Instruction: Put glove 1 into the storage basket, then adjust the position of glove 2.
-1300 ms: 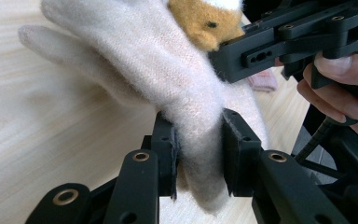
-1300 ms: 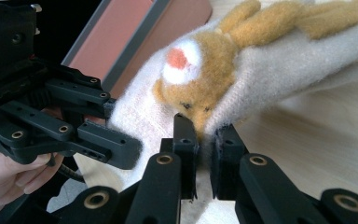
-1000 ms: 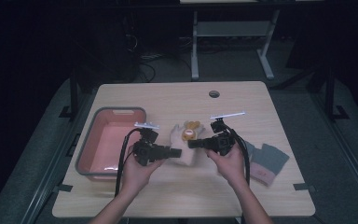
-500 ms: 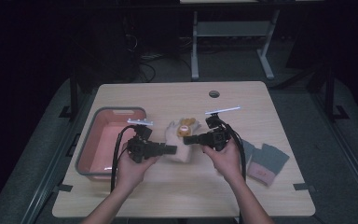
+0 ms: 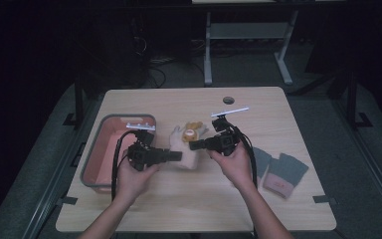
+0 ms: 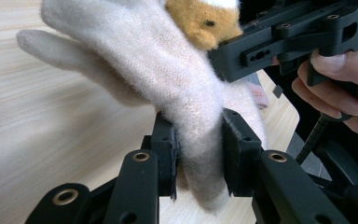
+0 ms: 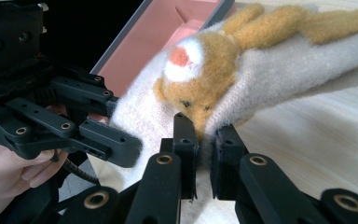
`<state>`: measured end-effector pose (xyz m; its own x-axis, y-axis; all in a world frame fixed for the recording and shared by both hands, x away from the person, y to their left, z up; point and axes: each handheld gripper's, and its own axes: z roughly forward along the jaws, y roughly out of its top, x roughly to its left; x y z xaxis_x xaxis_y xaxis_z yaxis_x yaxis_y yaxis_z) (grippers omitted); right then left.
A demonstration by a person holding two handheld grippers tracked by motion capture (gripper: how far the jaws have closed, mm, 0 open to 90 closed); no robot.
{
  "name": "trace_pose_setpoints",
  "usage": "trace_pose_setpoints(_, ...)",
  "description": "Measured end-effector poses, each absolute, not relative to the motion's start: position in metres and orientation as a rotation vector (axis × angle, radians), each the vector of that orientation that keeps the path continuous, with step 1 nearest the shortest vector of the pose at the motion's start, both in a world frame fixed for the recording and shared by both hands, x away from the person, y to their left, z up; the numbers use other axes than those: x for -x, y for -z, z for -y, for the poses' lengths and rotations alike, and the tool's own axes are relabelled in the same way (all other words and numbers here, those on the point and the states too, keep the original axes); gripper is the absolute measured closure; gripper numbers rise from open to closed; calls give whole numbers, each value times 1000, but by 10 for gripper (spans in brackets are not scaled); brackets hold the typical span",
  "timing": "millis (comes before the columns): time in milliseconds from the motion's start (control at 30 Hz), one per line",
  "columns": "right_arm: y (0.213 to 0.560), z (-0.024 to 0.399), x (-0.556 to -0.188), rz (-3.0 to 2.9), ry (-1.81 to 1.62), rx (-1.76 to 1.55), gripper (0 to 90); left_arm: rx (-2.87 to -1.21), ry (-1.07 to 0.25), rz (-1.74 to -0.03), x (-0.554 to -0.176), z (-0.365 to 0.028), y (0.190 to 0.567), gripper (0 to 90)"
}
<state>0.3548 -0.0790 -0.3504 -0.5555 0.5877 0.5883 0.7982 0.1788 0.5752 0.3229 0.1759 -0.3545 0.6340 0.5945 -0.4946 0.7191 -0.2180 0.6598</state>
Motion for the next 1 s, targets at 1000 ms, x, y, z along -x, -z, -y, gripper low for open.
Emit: trace_pose_setpoints(1000, 327, 36, -371, 2251, 1318, 1236, 825, -1855, 147, -1081, -323, -221, 332, 695)
